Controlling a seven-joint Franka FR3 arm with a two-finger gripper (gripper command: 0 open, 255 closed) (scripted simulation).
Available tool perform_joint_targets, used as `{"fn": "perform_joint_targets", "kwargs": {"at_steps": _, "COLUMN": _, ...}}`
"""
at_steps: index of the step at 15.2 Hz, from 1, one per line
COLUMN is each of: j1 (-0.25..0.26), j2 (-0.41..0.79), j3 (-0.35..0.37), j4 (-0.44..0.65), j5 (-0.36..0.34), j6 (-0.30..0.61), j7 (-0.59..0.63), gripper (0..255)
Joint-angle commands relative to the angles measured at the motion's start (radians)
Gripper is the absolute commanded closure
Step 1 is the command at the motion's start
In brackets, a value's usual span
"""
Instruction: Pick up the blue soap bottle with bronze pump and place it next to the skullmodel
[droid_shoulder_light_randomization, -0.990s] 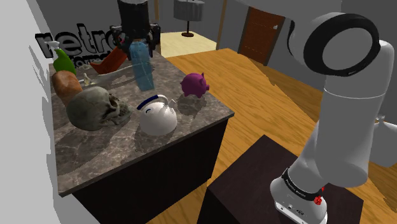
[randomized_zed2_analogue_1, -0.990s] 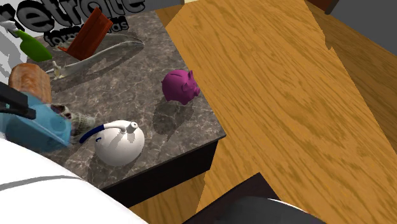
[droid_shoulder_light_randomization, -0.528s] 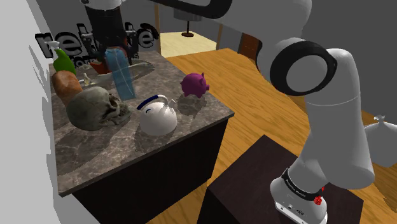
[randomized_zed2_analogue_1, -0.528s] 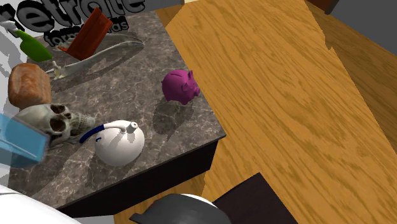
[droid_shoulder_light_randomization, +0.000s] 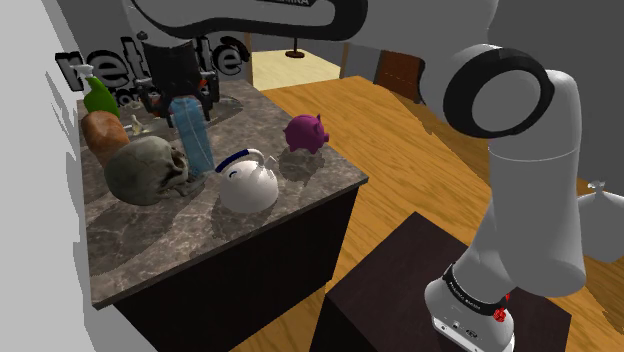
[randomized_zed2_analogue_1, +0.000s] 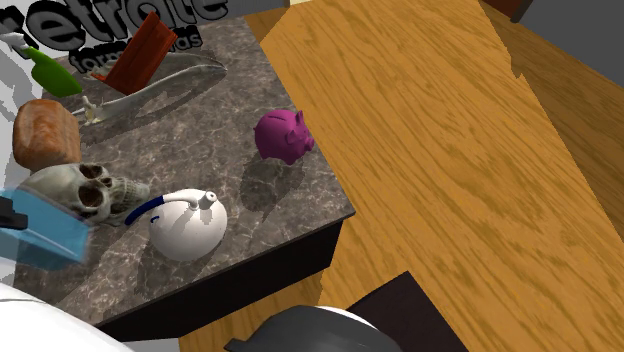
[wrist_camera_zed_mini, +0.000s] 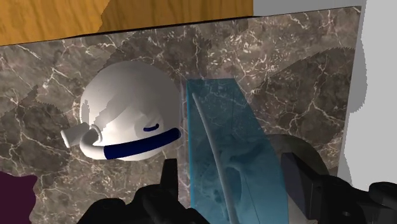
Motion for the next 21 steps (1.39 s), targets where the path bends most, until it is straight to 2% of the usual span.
{"fn": "perform_joint_targets", "kwargs": {"at_steps": 1, "j1": -0.008, "j2": -0.014, "j3": 0.001, "j4": -0.049, "j5": 0.003, "j6": 0.035, "j7": 0.006, "gripper": 255}}
{"fn": "perform_joint_targets", "kwargs": {"at_steps": 10, "j1": -0.032, "j2": -0.044, "j3": 0.002, "j4": -0.219, "j5": 0.007, "j6": 0.172, "j7": 0.029, "gripper": 255}}
{"fn": "perform_joint_targets", "kwargs": {"at_steps": 21, "j1": -0.046, "j2": -0.042, "j3": -0.003, "j4": -0.364, "j5": -0.003, "j6": 0.316, "j7": 0.057, "gripper": 255}}
